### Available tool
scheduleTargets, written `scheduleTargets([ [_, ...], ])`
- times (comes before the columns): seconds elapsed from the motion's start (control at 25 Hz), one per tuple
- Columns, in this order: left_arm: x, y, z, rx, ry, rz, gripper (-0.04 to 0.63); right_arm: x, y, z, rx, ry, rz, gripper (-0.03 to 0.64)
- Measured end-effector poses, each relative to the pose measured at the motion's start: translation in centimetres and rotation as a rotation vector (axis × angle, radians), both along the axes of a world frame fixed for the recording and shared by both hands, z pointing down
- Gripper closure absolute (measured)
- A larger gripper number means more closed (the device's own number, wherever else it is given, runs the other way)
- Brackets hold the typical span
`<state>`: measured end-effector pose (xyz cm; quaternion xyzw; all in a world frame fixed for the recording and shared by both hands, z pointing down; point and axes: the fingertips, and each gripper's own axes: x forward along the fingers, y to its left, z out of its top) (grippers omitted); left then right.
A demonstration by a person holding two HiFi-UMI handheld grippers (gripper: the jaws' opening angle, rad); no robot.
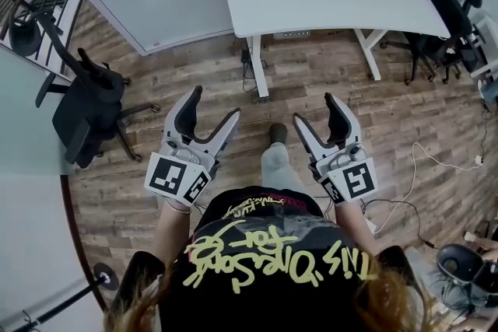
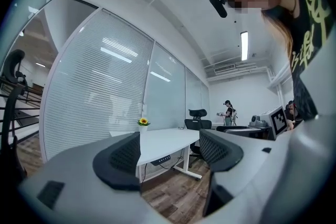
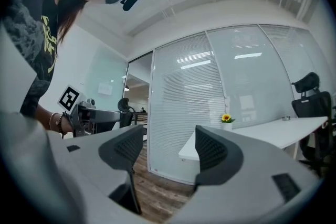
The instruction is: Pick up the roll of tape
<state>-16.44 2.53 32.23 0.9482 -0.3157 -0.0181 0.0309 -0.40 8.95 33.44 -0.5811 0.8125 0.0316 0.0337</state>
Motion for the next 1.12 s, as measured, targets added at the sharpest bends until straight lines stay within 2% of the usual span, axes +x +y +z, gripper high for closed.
scheduleTargets([
  [0.28, 3.3, -7.1, 0.5, 0.014, -0.018, -0.032, 0.249, 3.4, -8.0, -0.3, 0.042, -0.002, -0.043, 0.322],
  [0.8, 11.1, -21.4, -0.9, 0.021, 0.006, -0.079, 0.249, 11.3, -22.4, -1.1, 0.027, 0.026, -0.097, 0.322],
  [1.12, 14.7, -27.2, -0.7, 0.012, -0.004, -0.11, 0.249, 14.6, -29.1, -1.4, 0.005, 0.012, -0.153, 0.322],
])
